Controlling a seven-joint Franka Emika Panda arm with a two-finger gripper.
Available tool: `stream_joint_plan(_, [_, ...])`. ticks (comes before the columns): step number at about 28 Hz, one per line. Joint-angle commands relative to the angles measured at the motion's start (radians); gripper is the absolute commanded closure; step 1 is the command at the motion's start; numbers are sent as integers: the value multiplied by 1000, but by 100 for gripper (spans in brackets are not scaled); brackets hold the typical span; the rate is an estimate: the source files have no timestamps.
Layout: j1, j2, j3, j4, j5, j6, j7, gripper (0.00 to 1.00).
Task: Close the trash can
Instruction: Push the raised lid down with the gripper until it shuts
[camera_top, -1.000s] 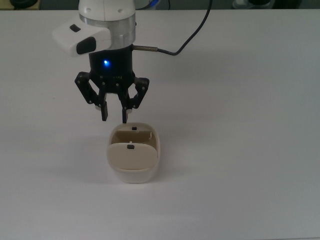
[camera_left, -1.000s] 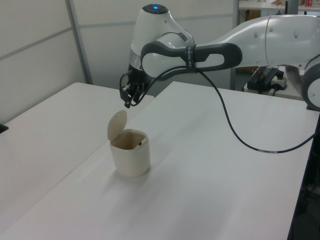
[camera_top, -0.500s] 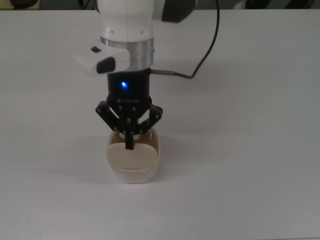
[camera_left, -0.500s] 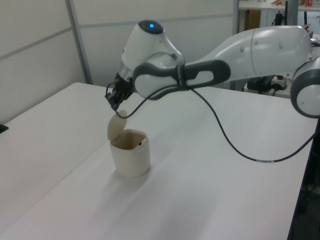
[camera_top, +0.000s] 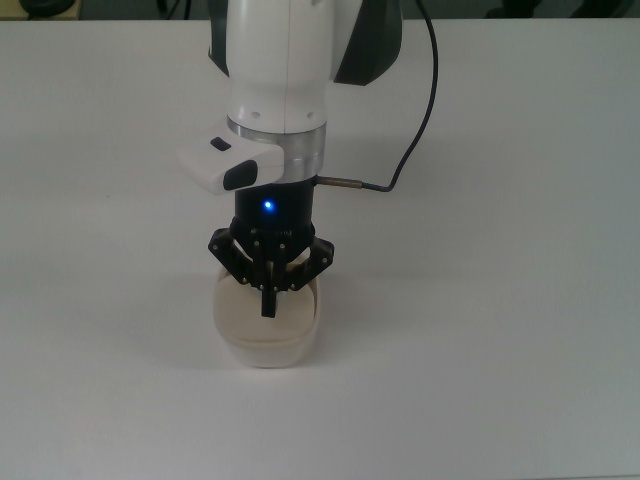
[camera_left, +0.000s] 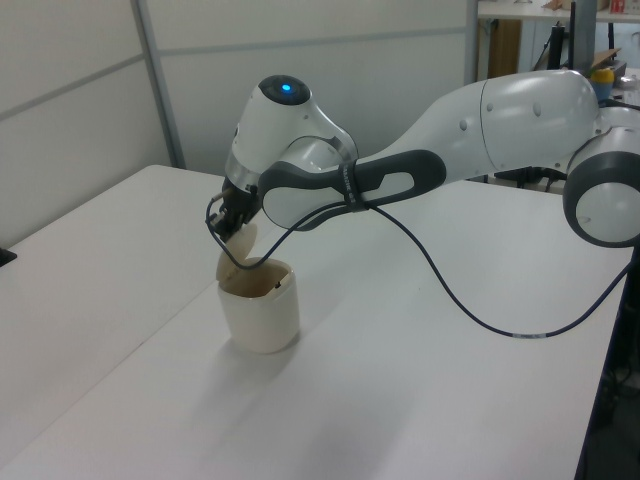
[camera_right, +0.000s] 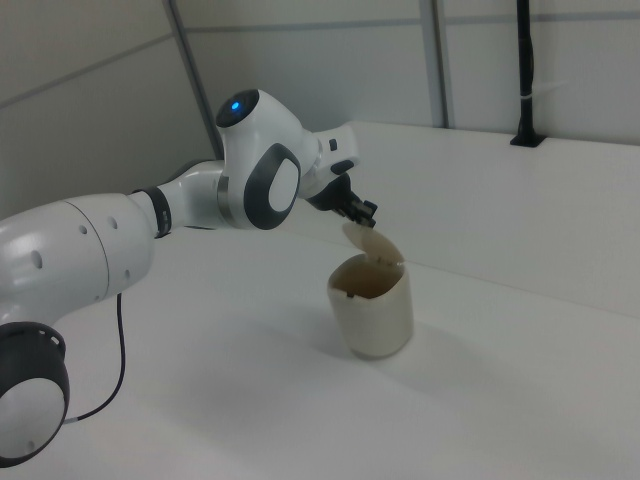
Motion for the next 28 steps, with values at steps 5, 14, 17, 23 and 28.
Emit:
stream_joint_plan(5, [5, -7, -4, -19, 6, -198, -110, 100])
stream_joint_plan(14, [5, -2, -2, -48, 6, -225, -127, 100])
stream_joint_plan(17, [5, -1, -4, -68, 6, -225, -140, 100])
stream_joint_plan(23, [8, 1, -2, -89, 6, -227, -143, 100])
stream_joint_plan(28, [7, -1, 6, -86, 6, -227, -141, 100])
